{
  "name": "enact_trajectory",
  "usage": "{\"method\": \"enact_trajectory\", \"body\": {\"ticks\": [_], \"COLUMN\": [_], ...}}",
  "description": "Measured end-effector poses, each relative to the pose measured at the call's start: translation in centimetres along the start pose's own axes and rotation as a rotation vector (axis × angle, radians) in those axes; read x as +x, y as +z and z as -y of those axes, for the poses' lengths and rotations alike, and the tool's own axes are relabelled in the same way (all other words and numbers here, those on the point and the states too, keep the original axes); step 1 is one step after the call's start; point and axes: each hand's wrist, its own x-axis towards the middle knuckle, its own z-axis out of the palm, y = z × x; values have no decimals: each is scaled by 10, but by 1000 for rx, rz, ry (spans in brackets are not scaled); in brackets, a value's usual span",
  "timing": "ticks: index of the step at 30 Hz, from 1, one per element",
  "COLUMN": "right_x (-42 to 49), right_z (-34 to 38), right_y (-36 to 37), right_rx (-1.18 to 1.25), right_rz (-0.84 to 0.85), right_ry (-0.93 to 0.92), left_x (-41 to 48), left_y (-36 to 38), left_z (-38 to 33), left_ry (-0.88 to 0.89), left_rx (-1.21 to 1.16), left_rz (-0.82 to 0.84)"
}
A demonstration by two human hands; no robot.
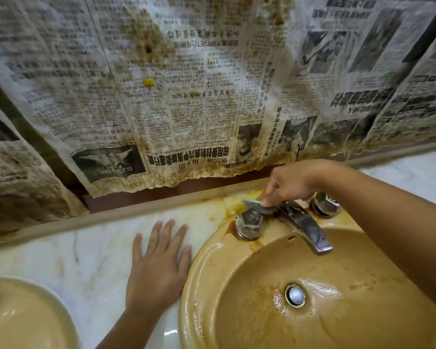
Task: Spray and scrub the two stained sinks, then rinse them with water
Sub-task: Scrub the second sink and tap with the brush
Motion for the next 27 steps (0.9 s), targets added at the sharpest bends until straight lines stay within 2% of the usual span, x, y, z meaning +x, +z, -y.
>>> {"method": "enact_trajectory", "body": {"ticks": [3,5,8,12,17,21,27], "right_x": [-3,-11,-21,-18,-32,-21,-34], "right_z": [-12,-23,-34,-22,-11,4,5], "right_y": [15,26,44,56,58,71,82], "right_rx": [-40,17,106,267,233,343,451], "right_rz": [4,-28,-148,-262,-197,-341,-326], "right_ry": [-5,-39,-65,19,47,146,140], "left_x": [0,1,2,1,1,0,1], "left_y": [-1,-1,-1,-1,-2,-2,2], "left_z": [0,-1,-1,-1,-3,-4,-1], "left_ry": [-4,-10,-12,-20,-27,-15,-8], "left_rx": [-14,-5,-8,-3,-5,-7,-15], "left_rz": [5,10,8,14,16,9,-2]}}
